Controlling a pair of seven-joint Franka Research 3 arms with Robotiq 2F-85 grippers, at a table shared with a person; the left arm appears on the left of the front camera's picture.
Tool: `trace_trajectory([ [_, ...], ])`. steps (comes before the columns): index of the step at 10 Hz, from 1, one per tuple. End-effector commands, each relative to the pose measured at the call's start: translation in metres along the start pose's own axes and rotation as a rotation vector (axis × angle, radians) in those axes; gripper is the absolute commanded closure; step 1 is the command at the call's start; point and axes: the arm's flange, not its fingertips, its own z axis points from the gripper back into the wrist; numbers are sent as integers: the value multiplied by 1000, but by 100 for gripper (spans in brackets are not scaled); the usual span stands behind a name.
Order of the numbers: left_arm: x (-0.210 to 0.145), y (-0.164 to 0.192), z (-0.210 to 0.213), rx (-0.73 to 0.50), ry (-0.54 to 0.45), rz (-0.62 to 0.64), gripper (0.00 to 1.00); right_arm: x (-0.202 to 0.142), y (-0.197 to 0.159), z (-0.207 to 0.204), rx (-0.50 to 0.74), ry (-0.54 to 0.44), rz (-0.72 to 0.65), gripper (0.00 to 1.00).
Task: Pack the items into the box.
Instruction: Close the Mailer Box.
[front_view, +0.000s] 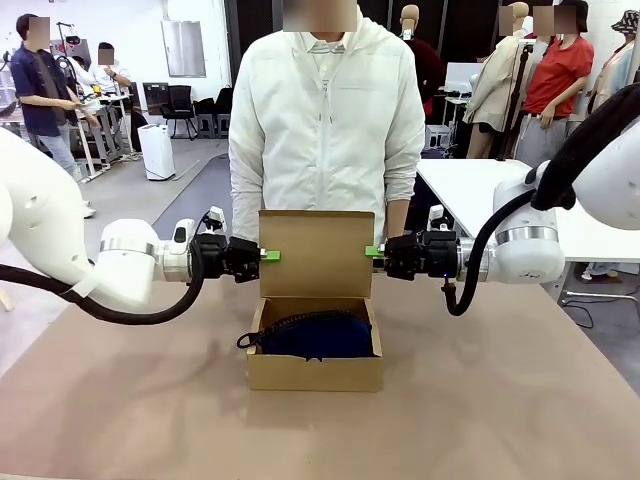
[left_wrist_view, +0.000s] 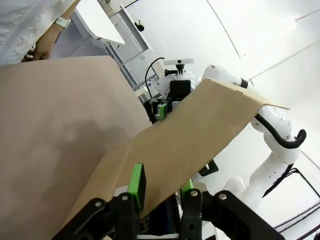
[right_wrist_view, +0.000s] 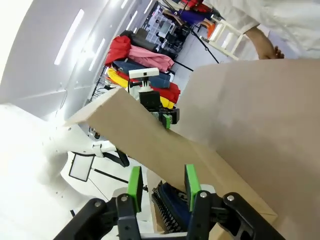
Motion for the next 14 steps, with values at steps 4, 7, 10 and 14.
trace_trajectory([
  [4,11,1,0,4,5,9,62,8,0,5,-7,-2,-21,53],
  [7,7,1,0,1,-2,-3,62,3,-3,8,-13,-9,-1,53],
  [10,9,-12,-9,-108,-81,-490,62,-5,3,-11,-60,7,302,53],
  [14,-8,-4,-1,-76,-2,-642,62,-13,18,-19,111,-52,624,53],
])
